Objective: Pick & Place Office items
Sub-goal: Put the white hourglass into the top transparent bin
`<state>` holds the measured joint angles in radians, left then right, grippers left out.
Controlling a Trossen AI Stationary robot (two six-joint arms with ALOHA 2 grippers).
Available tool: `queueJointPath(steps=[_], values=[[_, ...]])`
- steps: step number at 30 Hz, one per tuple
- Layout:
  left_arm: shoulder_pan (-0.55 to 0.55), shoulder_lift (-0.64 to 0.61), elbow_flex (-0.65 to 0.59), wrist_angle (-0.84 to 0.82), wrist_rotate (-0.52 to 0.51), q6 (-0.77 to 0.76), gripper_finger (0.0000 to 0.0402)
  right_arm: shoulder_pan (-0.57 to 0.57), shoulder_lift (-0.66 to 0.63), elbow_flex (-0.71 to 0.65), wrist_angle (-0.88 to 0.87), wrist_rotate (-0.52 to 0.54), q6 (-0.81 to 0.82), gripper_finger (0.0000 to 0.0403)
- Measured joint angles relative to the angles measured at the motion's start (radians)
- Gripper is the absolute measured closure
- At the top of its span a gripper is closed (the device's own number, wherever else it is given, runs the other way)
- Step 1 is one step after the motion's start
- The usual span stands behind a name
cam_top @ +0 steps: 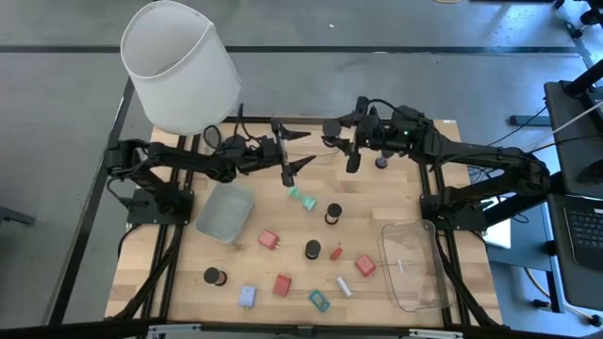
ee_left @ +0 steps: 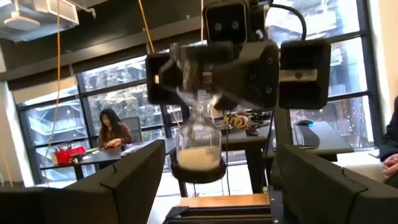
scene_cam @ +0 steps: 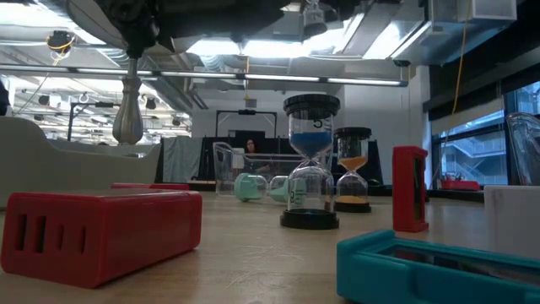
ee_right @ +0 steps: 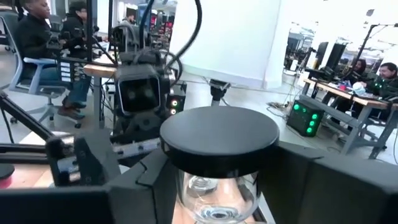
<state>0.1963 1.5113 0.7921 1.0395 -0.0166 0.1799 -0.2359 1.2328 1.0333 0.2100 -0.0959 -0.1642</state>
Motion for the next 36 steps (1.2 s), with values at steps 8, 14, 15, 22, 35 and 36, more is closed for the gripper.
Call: queueJointPath(steps=[8, 14, 15, 22, 35, 36], values=[[0.000, 0.115, 0.126, -0.022, -0.002, 0.015, 0.0100, 0.000, 0.028, 0.000, 0.004, 0.003, 0.001, 0.0202], [-0.012, 0.081, 0.131, -0.177, -0.038, 0.026, 0.0100, 0.000, 0.030, 0.000, -0.036, 0.063, -0.008, 0.0227], [-0.013, 0.068, 0.131, -0.214, -0.056, 0.026, 0.0100, -0.001, 0.030, 0.000, -0.043, 0.063, -0.008, 0.0230], [-0.009, 0.051, 0.131, -0.257, -0.150, 0.001, 0.0100, -0.001, 0.032, 0.000, -0.029, 0.052, -0.024, 0.0208], [-0.009, 0.051, 0.131, -0.301, -0.182, -0.002, 0.0100, 0.001, 0.032, 0.000, 0.041, -0.030, 0.047, 0.0215], [-0.009, 0.051, 0.131, -0.300, -0.186, -0.002, 0.0100, 0.001, 0.032, 0.000, 0.052, -0.038, 0.055, 0.0209]])
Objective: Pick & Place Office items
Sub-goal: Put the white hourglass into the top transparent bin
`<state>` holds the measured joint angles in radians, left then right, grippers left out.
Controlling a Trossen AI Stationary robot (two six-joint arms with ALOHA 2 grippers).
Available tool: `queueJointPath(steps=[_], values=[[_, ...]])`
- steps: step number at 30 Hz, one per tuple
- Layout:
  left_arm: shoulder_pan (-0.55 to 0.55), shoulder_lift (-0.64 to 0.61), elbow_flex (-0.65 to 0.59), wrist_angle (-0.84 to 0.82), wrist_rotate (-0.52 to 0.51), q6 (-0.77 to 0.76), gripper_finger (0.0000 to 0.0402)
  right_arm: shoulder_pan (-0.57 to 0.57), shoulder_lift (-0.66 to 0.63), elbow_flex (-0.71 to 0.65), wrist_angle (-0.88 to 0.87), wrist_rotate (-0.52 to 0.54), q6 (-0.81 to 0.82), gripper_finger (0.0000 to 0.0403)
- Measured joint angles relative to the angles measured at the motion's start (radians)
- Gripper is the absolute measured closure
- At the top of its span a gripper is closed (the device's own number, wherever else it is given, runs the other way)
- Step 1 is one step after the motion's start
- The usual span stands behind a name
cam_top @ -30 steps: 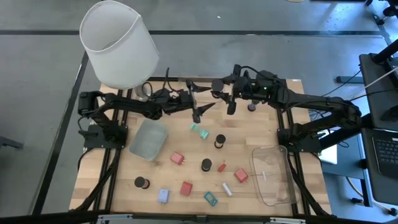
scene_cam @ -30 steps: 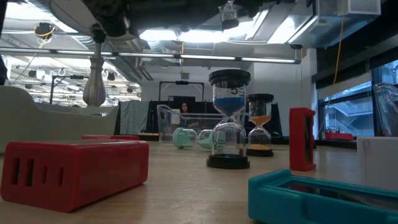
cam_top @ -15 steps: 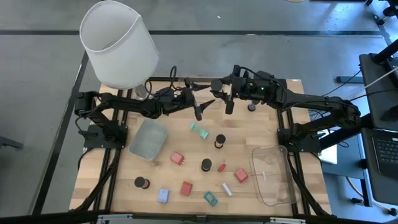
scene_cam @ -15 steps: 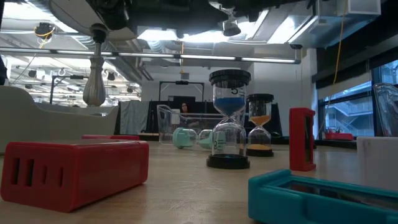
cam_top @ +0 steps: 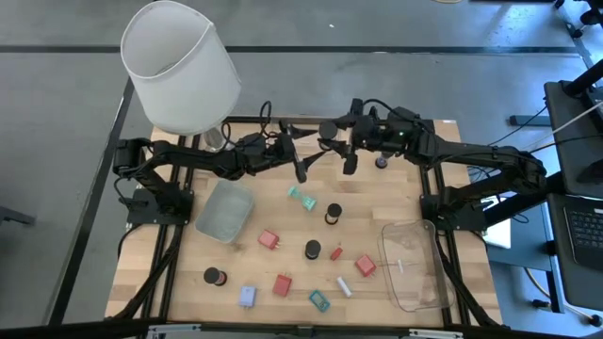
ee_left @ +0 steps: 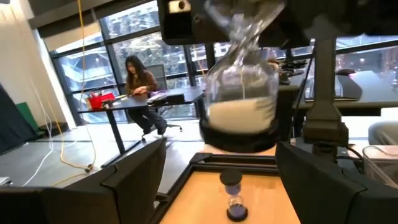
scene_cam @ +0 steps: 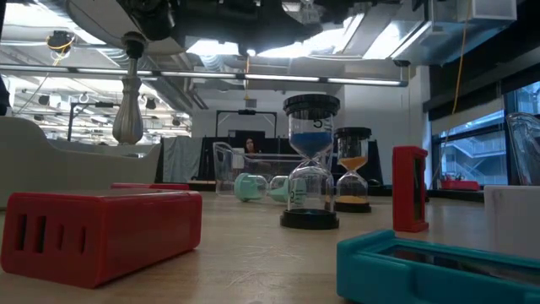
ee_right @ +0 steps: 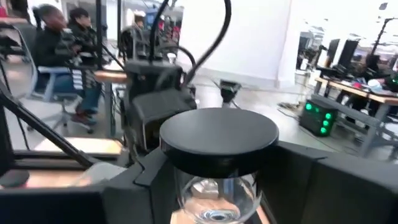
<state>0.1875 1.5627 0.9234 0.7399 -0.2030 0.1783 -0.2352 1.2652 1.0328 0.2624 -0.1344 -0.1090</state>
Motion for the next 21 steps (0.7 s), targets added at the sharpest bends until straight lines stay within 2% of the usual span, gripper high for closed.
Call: queueJointPath(steps=[3, 7, 11, 17, 21], values=[[0.000, 0.000, 0.000, 0.001, -0.002, 0.000, 0.0098, 0.000, 0.000, 0.000, 0.030, -0.015, 0.019, 0.0206], [0.000, 0.000, 0.000, 0.033, 0.004, 0.000, 0.0100, 0.002, 0.000, 0.000, 0.038, -0.016, 0.022, 0.0225], [0.000, 0.000, 0.000, 0.057, 0.060, 0.000, 0.0100, 0.002, 0.000, 0.000, 0.043, -0.020, 0.023, 0.0229], [-0.001, -0.001, 0.000, 0.071, 0.125, -0.009, 0.0099, 0.002, 0.000, 0.000, 0.037, -0.016, 0.020, 0.0205], [0.000, -0.001, 0.000, 0.080, 0.168, -0.011, 0.0101, 0.002, 0.000, 0.000, 0.037, -0.016, 0.020, 0.0221]])
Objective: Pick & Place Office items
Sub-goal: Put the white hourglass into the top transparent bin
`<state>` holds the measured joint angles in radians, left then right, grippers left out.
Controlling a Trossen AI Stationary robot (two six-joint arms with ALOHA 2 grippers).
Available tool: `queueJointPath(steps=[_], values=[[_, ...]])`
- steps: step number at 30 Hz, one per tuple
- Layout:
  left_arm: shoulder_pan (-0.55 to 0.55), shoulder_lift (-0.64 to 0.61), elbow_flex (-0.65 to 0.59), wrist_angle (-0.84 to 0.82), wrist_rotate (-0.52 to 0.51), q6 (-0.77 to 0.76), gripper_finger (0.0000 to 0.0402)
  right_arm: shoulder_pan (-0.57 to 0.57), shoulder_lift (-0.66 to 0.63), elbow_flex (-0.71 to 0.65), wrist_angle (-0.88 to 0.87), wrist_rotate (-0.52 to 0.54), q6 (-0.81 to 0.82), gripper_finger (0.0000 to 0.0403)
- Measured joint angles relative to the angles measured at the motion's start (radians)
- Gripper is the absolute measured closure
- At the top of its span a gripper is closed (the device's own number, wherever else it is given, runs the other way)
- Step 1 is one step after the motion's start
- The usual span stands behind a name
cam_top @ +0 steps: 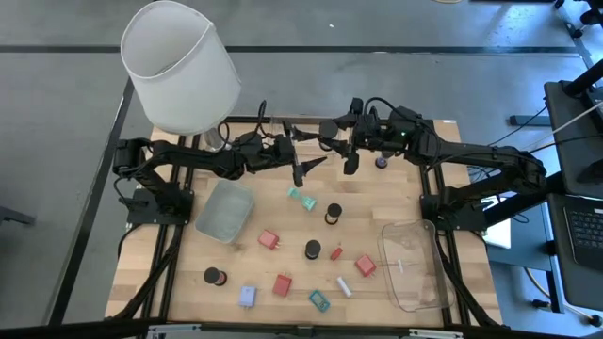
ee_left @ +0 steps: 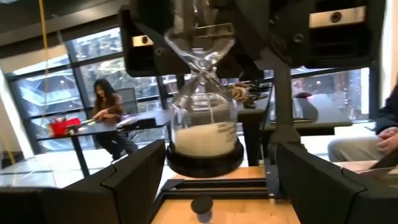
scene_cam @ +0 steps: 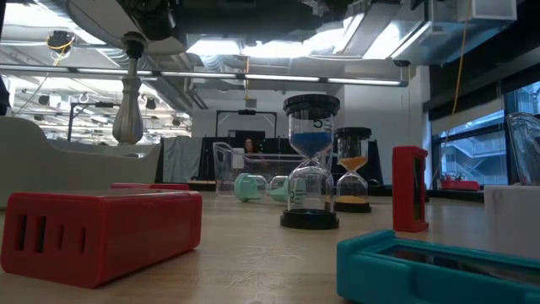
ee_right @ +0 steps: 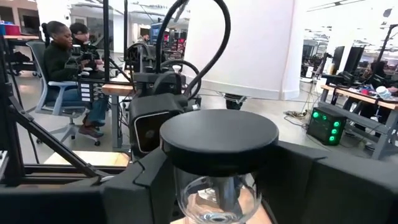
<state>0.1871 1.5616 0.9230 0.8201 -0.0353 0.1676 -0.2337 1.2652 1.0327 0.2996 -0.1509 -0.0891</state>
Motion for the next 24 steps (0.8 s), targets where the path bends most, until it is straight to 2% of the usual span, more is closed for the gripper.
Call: queueJointPath(steps=[5, 10, 16, 20, 24], values=[[0.005, 0.000, 0.000, 0.040, 0.004, -0.003, 0.0102, 0.000, 0.000, 0.000, 0.004, 0.001, 0.000, 0.0230], [0.007, 0.000, 0.000, 0.038, -0.050, 0.014, 0.0102, 0.000, 0.000, 0.000, 0.004, 0.025, 0.000, 0.0210], [0.007, 0.000, 0.000, 0.036, -0.238, 0.085, 0.0102, -0.017, 0.000, 0.000, -0.023, 0.146, -0.022, 0.0232], [-0.007, 0.000, 0.000, 0.026, -0.408, 0.124, 0.0102, -0.073, 0.000, -0.007, -0.040, 0.147, -0.023, 0.0232], [-0.032, -0.033, 0.000, -0.053, -0.568, 0.158, 0.0102, -0.157, 0.001, -0.048, -0.039, 0.135, 0.026, 0.0219]])
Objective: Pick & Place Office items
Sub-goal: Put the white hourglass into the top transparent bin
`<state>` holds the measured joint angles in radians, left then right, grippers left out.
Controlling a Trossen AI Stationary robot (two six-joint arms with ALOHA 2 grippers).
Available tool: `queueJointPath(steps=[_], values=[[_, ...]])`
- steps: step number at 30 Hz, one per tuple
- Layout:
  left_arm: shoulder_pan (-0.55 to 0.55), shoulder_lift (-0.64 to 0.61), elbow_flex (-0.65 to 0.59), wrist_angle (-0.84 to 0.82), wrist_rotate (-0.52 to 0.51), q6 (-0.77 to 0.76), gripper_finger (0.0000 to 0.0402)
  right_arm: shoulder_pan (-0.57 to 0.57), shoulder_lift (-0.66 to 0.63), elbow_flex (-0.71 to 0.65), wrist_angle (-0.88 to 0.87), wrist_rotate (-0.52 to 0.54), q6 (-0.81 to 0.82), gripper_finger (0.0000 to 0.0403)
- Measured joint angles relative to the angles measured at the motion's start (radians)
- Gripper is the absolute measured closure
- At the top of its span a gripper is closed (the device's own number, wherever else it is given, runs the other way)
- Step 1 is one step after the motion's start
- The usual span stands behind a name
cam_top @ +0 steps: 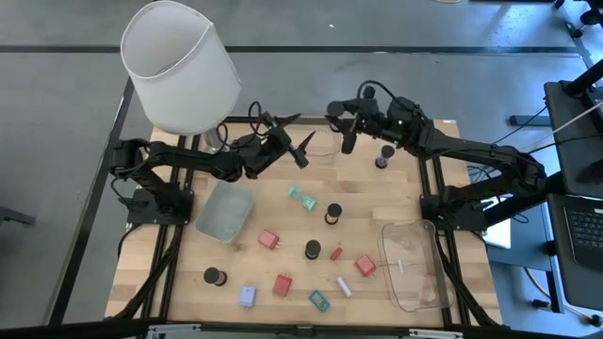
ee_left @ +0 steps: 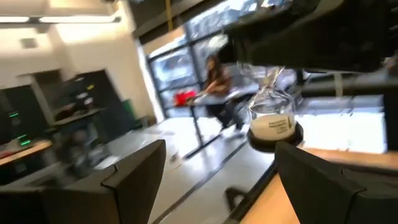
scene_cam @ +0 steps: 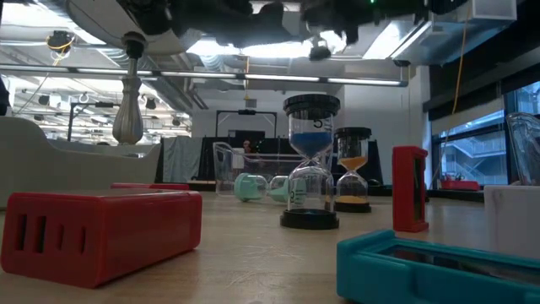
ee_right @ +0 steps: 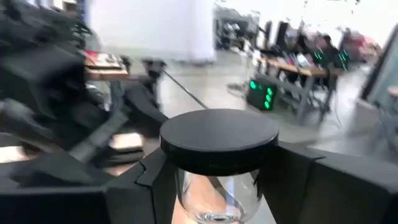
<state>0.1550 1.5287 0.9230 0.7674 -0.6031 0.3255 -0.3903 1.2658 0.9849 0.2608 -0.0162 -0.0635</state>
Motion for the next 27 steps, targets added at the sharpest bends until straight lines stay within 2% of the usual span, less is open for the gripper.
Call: queueJointPath(steps=[6, 10, 13, 16, 22, 27], values=[[-0.025, -0.085, 0.000, -0.144, -0.098, 0.009, 0.0102, -0.100, 0.086, -0.077, 0.172, -0.092, 0.107, 0.0232], [-0.024, -0.151, 0.000, -0.287, -0.165, -0.023, 0.0102, -0.102, 0.225, -0.080, 0.251, -0.091, 0.111, 0.0229], [-0.016, -0.207, 0.000, -0.419, -0.215, -0.071, 0.0103, -0.094, 0.348, -0.079, 0.385, -0.112, 0.147, 0.0216], [-0.014, -0.262, 0.000, -0.539, -0.246, -0.143, 0.0107, -0.094, 0.462, -0.035, 0.457, -0.115, 0.188, 0.0216], [-0.016, -0.351, 0.000, -0.701, -0.254, -0.227, 0.0124, -0.096, 0.663, 0.127, 0.457, -0.107, 0.243, 0.0231], [-0.017, -0.396, 0.000, -0.778, -0.248, -0.257, 0.0139, -0.079, 0.797, 0.260, 0.457, -0.110, 0.296, 0.0214]])
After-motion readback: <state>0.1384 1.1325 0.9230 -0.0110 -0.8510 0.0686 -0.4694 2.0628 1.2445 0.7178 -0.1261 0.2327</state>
